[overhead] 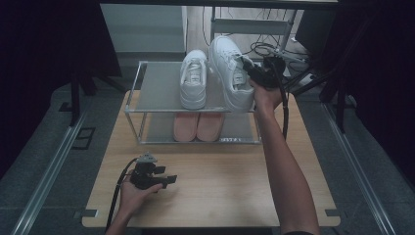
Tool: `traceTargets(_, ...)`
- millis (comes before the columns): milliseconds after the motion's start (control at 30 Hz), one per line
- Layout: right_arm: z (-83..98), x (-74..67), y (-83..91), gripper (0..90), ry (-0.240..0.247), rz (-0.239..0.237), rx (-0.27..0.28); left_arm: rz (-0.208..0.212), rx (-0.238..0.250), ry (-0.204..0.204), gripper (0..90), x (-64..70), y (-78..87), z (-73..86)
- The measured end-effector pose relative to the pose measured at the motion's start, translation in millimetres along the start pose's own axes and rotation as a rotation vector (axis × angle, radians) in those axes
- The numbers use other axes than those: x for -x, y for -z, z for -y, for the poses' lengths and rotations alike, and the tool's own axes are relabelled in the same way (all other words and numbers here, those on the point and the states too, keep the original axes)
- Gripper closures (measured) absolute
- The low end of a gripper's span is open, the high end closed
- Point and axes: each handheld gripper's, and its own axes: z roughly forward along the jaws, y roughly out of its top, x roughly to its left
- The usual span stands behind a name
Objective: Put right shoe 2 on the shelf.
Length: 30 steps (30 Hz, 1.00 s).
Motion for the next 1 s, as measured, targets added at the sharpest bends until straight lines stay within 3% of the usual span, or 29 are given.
traceTargets(700,-4.6,-7.8,-58.5,77.9,-0.027,0.124,-0.106,-0.002,0.011,0.003,32.8,-4.8,3.5,0.4)
traceTargets(1000,4.1,-4.8,-83.7,74.9,-0.052,0.169,-0.162,-0.002,0.015,0.01,32.8,-6.1,3.9,0.9)
